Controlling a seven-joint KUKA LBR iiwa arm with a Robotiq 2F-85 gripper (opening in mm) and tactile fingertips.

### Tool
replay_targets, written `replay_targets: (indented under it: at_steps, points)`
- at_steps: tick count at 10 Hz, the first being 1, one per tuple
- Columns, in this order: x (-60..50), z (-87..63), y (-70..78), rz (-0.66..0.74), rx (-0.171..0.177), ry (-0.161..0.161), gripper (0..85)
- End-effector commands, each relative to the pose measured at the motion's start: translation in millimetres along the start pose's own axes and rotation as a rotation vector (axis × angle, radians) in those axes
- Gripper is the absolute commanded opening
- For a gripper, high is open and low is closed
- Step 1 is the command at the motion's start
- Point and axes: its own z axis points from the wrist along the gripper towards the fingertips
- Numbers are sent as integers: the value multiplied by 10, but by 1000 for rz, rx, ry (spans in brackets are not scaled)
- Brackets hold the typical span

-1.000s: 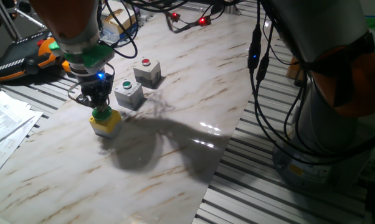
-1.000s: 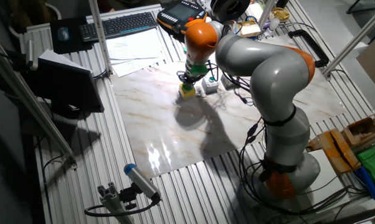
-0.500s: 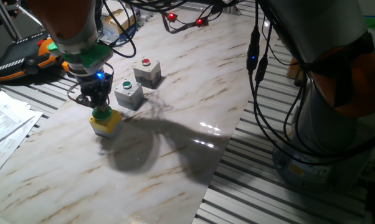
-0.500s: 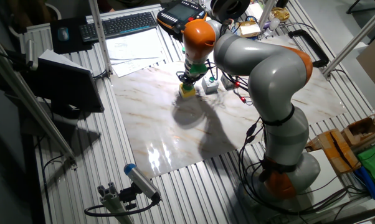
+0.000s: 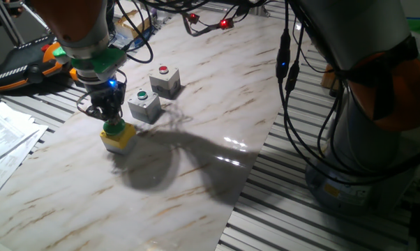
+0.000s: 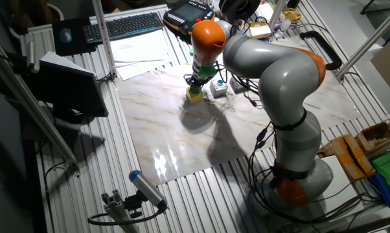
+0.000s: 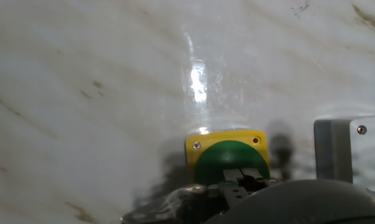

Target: Press three buttons from left to right in sequence

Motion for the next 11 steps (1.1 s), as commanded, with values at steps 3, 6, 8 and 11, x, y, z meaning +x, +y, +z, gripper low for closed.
replay_targets:
  at_steps: [3, 6, 8, 11]
  points:
    - [2, -6, 38, 0, -7, 5, 7]
    - [-17, 20, 32, -3, -7, -1, 7]
    - [-31, 30, 40, -2, -7, -3, 7]
    - [-45, 58, 38, -3, -5, -7, 7]
